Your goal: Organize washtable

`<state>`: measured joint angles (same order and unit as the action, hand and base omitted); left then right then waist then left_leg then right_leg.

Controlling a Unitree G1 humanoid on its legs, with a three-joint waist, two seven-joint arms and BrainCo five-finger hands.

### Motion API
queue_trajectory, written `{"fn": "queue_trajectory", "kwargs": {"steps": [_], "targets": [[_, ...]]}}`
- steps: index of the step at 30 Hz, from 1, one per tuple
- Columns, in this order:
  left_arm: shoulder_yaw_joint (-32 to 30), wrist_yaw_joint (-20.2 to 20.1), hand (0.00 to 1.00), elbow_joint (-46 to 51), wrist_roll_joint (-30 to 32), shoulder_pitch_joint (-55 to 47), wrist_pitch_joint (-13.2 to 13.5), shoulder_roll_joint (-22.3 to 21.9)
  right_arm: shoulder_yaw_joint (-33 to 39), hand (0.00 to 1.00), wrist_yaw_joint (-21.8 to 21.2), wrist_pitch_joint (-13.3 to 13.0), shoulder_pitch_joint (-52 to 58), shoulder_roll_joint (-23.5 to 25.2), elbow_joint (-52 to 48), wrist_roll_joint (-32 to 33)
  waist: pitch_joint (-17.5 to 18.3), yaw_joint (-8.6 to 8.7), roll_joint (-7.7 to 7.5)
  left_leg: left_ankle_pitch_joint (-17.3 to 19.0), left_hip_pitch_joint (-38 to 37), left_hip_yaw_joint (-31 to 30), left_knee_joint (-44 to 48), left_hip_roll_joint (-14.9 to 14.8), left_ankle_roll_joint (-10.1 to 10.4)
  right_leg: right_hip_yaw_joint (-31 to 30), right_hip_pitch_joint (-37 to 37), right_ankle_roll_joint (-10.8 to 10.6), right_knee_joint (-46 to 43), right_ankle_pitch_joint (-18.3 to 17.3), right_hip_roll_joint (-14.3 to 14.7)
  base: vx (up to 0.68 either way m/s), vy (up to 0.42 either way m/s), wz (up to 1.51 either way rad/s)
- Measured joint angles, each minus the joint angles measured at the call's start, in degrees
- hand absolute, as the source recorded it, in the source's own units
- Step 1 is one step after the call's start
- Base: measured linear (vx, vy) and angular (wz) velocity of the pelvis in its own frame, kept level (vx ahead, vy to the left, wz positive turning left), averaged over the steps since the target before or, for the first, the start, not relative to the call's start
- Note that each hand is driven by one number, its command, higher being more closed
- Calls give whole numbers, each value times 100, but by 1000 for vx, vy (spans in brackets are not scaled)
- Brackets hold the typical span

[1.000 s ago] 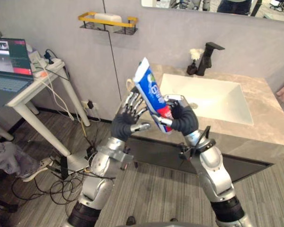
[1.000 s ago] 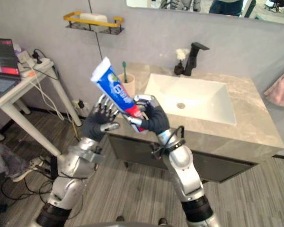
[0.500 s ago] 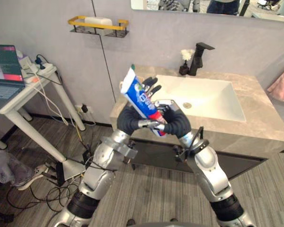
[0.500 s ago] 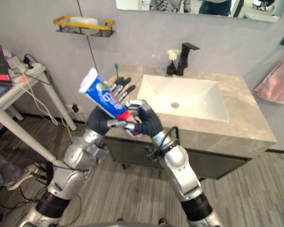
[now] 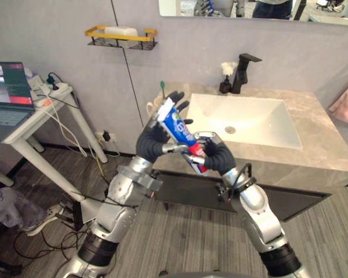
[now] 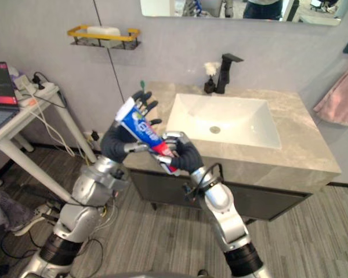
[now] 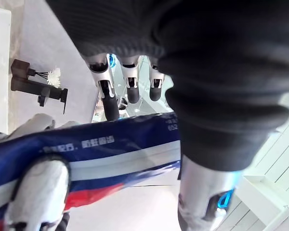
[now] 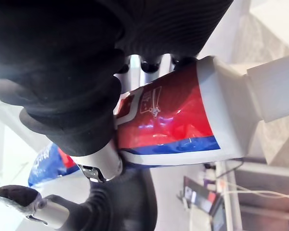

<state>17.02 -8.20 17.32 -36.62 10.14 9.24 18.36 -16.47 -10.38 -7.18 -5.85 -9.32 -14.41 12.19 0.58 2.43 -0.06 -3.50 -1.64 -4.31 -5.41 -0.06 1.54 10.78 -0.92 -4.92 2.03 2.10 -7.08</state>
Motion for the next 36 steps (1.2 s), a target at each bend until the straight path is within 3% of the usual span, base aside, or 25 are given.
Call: {"fn": "queue_trajectory", "kwargs": {"steps": [11, 36], "targets": [[314, -232, 0, -73, -338, -79, -238, 205, 71, 100, 8, 91, 127, -2, 56, -10, 0, 10, -1, 1, 14, 54, -2, -3, 1, -53, 40, 0, 15, 0, 3, 0, 0, -2], [709, -260, 0, -215, -435, -149, -277, 270, -23, 100, 19, 140, 122, -7, 183, -2, -1, 9, -7, 2, 67, 135, 1, -3, 0, -145, 122, -11, 27, 49, 7, -1, 0, -2]]}}
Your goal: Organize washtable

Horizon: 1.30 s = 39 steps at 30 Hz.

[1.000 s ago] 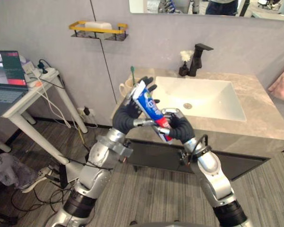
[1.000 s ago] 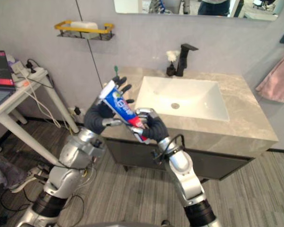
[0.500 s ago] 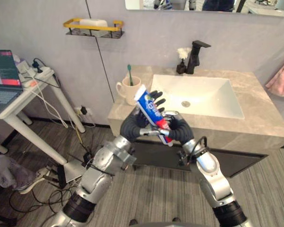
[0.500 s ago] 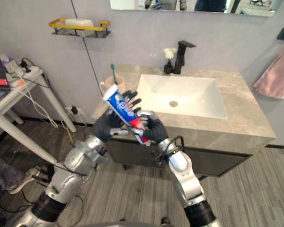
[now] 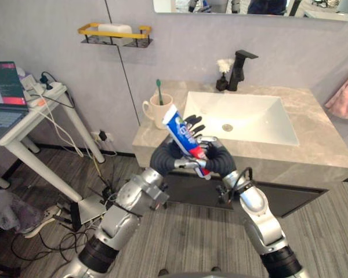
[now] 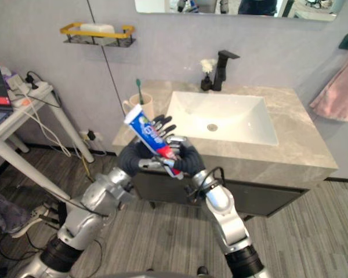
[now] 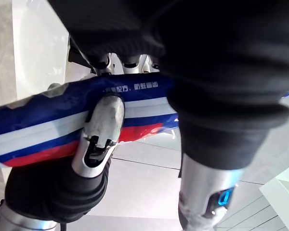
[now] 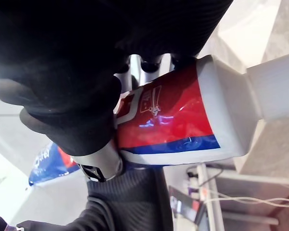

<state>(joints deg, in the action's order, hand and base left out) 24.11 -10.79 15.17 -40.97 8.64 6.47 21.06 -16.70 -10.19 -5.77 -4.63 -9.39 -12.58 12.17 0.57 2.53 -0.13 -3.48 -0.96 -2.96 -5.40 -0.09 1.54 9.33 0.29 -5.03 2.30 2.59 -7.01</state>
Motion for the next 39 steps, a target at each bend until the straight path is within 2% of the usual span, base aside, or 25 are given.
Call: {"fn": "queue_trajectory", "kwargs": {"steps": [23, 24, 36, 39], "targets": [[-262, 128, 0, 91, 11, 389, 19, -174, -15, 100, -136, 0, 10, 55, 1, 55, -3, -3, -34, 0, -15, 20, 0, -4, 0, -7, -7, 1, -3, 0, 1, 0, 0, 0], [-262, 127, 100, 91, 11, 389, 19, -187, -15, 100, -136, 0, 11, 57, 3, 56, -4, -3, -43, 0, -17, 22, 0, -5, 0, -10, -7, 1, -3, 0, 2, 0, 0, 0], [-261, 123, 100, 83, 1, 389, 11, -198, -17, 100, -135, 0, 55, 57, 48, 57, -3, -1, -73, 0, -26, 47, -2, -6, 0, -27, -3, 1, -7, 0, 2, 0, 0, 0], [-251, 128, 100, 83, -5, 392, 10, -337, -26, 100, -125, 0, 33, 70, 45, 57, -3, -11, -78, 0, -21, 48, -2, -6, 1, -29, 2, 1, -7, 1, 2, 0, 0, 0]]}}
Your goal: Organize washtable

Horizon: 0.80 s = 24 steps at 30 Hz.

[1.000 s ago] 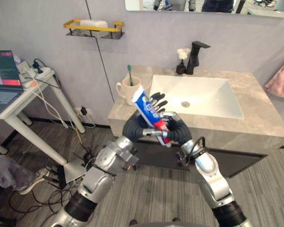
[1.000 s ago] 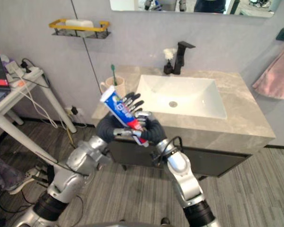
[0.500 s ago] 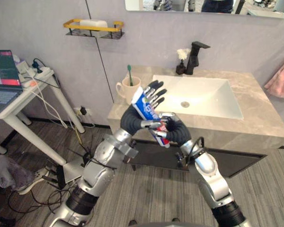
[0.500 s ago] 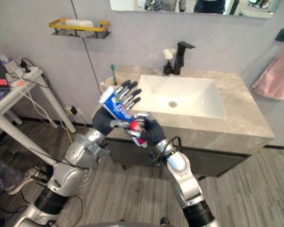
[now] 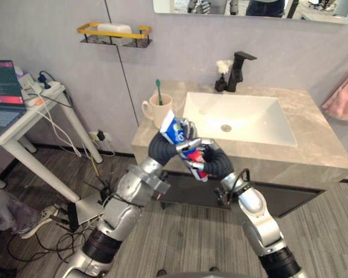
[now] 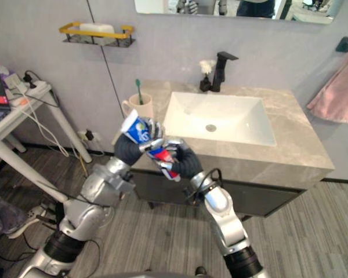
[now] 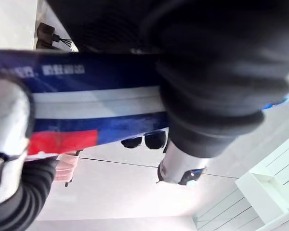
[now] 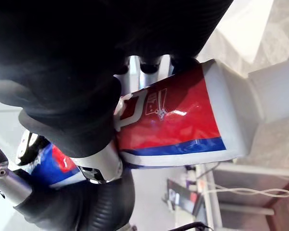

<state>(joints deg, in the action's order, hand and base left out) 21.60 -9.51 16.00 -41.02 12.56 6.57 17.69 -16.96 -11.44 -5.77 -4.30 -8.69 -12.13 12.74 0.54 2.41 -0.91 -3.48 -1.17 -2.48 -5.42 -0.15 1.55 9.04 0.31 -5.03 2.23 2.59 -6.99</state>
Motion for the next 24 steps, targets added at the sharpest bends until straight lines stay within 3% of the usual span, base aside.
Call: {"fn": "queue_trajectory", "kwargs": {"steps": [12, 13, 24], "targets": [[17, 106, 100, -3, -115, 381, 149, -197, 119, 100, 129, 93, -285, 36, -235, 75, -8, -3, -12, 3, 15, 15, 0, -2, 1, -40, 16, -5, -1, 4, 9, 0, 0, 0], [17, 110, 100, -3, -115, 398, 153, -202, 130, 0, 130, 95, -293, 37, -246, 78, -9, -3, -13, 3, 15, 18, 0, -1, 1, -47, 17, -5, -1, 4, 9, 0, 0, 0], [-20, 222, 100, -163, -122, 414, 159, -401, 609, 0, 148, 206, -310, 152, -495, 991, -78, -1, -1, 9, 2, 137, 1, -3, -5, -177, 85, -18, -25, 32, 17, -13, 0, -5]]}}
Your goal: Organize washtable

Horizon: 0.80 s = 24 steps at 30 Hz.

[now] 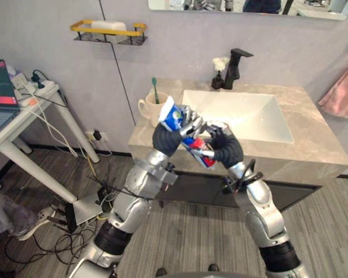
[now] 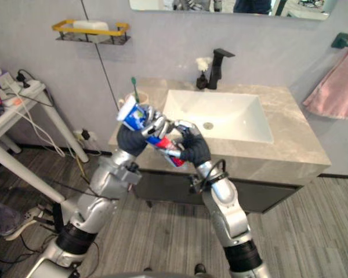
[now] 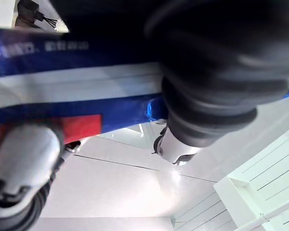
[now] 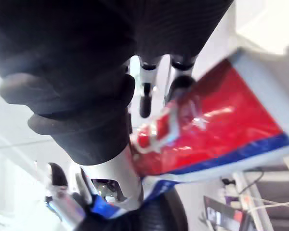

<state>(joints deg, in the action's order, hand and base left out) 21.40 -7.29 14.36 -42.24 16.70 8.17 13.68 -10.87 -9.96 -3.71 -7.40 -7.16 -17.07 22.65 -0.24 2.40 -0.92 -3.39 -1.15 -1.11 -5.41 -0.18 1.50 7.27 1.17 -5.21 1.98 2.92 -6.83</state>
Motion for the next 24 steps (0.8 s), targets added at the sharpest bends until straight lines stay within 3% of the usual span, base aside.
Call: {"fn": "queue_trajectory", "kwargs": {"steps": [2, 6, 17, 24], "targets": [[-104, -7, 100, -89, 9, -48, -23, 26, 311, 0, 69, -23, -46, 66, -212, 240, -82, 0, 13, 5, -43, 20, 0, -1, -5, -24, -31, 0, -5, 0, 1, -25, 1, -7], [-257, 112, 100, -398, 14, -237, -126, 161, 1157, 0, 336, -353, -283, 94, -435, 653, -145, 0, 1, 21, -64, 130, -3, -2, -24, -105, -10, 10, 8, 19, 3, -30, 5, -12], [-697, 121, 100, -389, 85, -225, -133, 50, 1310, 0, 370, -359, 121, 71, -403, 666, -146, 29, -4, 24, -64, 119, -11, 4, -26, -86, -17, 5, 14, 24, -7, -1, 0, 0], [-1643, 283, 100, -382, 480, -125, -127, 177, 1335, 0, 326, -356, 642, 102, -340, 885, -144, 48, -7, 22, -65, 125, -17, 1, -25, -87, -17, 7, 19, 25, -4, -9, -1, 0]]}}
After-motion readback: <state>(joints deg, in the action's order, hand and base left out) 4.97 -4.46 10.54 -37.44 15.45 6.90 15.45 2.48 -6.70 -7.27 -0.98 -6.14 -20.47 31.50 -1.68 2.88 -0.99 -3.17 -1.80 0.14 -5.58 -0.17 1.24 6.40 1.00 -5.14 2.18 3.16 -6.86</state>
